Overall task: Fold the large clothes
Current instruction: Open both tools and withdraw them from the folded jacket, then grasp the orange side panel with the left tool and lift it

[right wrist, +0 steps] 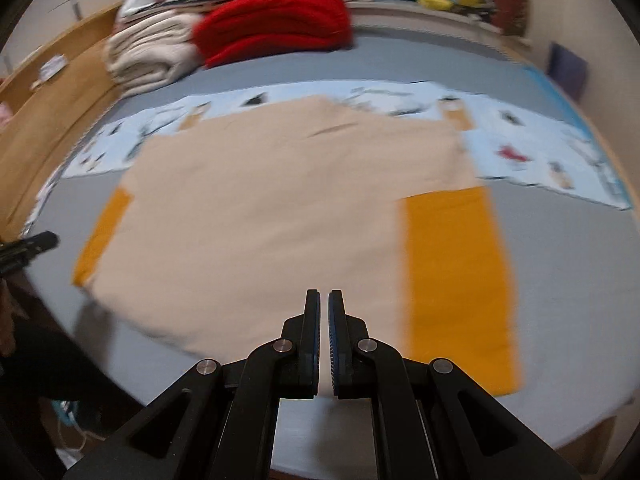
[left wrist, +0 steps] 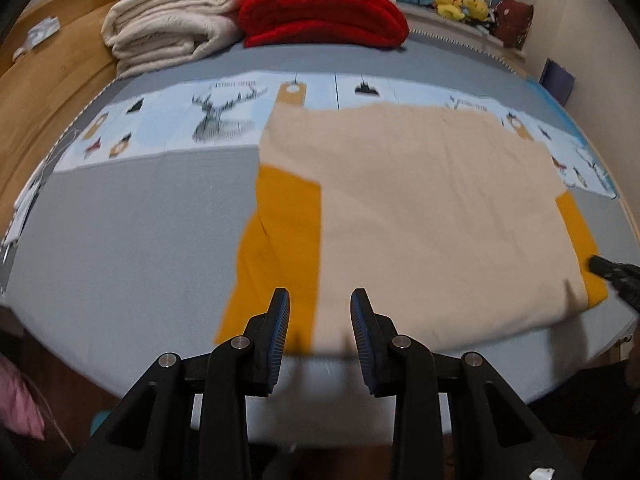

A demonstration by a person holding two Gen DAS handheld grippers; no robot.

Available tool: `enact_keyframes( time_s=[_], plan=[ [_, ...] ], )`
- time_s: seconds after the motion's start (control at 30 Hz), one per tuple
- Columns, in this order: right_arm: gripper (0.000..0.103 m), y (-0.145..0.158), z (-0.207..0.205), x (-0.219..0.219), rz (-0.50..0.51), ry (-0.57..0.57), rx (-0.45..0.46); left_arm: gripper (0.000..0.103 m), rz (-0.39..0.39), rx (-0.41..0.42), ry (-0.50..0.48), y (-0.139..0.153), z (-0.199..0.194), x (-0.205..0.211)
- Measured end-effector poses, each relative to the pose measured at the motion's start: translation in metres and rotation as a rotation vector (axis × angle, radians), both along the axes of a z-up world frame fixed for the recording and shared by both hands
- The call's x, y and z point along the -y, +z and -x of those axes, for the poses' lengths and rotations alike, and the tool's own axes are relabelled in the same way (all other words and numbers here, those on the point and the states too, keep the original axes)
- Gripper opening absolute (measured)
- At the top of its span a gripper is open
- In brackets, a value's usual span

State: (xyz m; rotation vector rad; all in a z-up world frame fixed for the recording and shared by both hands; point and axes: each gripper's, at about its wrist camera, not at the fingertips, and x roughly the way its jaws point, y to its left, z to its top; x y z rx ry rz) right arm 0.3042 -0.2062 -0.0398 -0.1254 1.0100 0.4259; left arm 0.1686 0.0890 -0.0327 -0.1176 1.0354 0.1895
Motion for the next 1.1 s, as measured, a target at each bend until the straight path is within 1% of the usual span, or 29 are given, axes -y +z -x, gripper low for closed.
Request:
enact_keyframes(
  time_s=[0.03, 0.13, 0.27, 0.33, 0.37, 0.4, 0.47, 0.57, 0.6, 0.63, 0.73, 0.8, 0.83, 0.87, 0.9, 0.93, 1.0, 1.1],
  plan=[
    [0.005, -0.007, 0.007, -0.016, 0.017, 0.028, 0.008, 0.03, -0.009, 0.005, 0.002, 0.001, 0.004, 0.006],
    [0.005, -0.03, 0.013, -0.042, 0.076, 0.068, 0.01, 0.03, -0.038, 0.045, 0.009, -0.003, 0.026, 0.019],
    [0.005, -0.077, 0.007, -0.048, 0.171, 0.042, -0.095, 0.03, -0.001, 0.06, 0.028, -0.019, 0.044, 0.016],
    [0.005, -0.088, 0.004, -0.041, 0.184, 0.016, -0.123, 0.03, 0.033, 0.05, 0.043, -0.032, 0.049, 0.01],
    [0.005, -0.089, 0.002, -0.041, 0.19, 0.009, -0.135, 0.029, 0.046, 0.031, 0.051, -0.039, 0.049, 0.007],
    [0.005, -0.089, 0.001, -0.042, 0.195, 0.01, -0.135, 0.025, 0.07, 0.009, 0.066, -0.044, 0.048, 0.003],
    [0.005, -0.087, 0.002, -0.044, 0.215, 0.027, -0.12, 0.025, 0.12, 0.015, 0.074, -0.046, 0.045, -0.002],
    [0.005, -0.083, 0.008, -0.042, 0.251, 0.042, -0.098, 0.025, 0.12, 0.02, 0.072, -0.052, 0.041, -0.006],
    [0.005, -0.076, 0.009, -0.04, 0.257, 0.036, -0.086, 0.025, 0.151, 0.01, 0.085, -0.056, 0.039, -0.01],
    [0.005, -0.067, 0.011, -0.037, 0.24, 0.025, -0.068, 0.025, 0.19, 0.006, 0.101, -0.059, 0.039, -0.014],
    [0.005, -0.038, 0.018, -0.029, 0.166, -0.013, -0.034, 0.025, 0.355, 0.023, 0.178, -0.068, 0.039, -0.033],
    [0.005, -0.028, 0.022, -0.026, 0.124, -0.03, -0.024, 0.028, 0.446, 0.031, 0.221, -0.074, 0.039, -0.042],
    [0.005, -0.027, 0.025, -0.026, 0.118, -0.032, -0.022, 0.032, 0.511, 0.029, 0.247, -0.079, 0.039, -0.048],
    [0.005, -0.028, 0.024, -0.029, 0.119, -0.03, -0.023, 0.034, 0.546, 0.026, 0.261, -0.081, 0.038, -0.052],
    [0.005, -0.031, 0.024, -0.033, 0.123, -0.026, -0.024, 0.037, 0.598, 0.019, 0.293, -0.087, 0.038, -0.057],
    [0.006, -0.035, 0.023, -0.034, 0.132, -0.021, -0.026, 0.039, 0.621, 0.015, 0.318, -0.091, 0.039, -0.06],
    [0.006, -0.046, 0.023, -0.038, 0.158, -0.014, -0.03, 0.043, 0.648, 0.005, 0.353, -0.096, 0.04, -0.065],
    [0.006, -0.068, 0.018, -0.036, 0.181, -0.027, -0.071, 0.048, 0.69, -0.008, 0.391, -0.104, 0.043, -0.069]
  ],
)
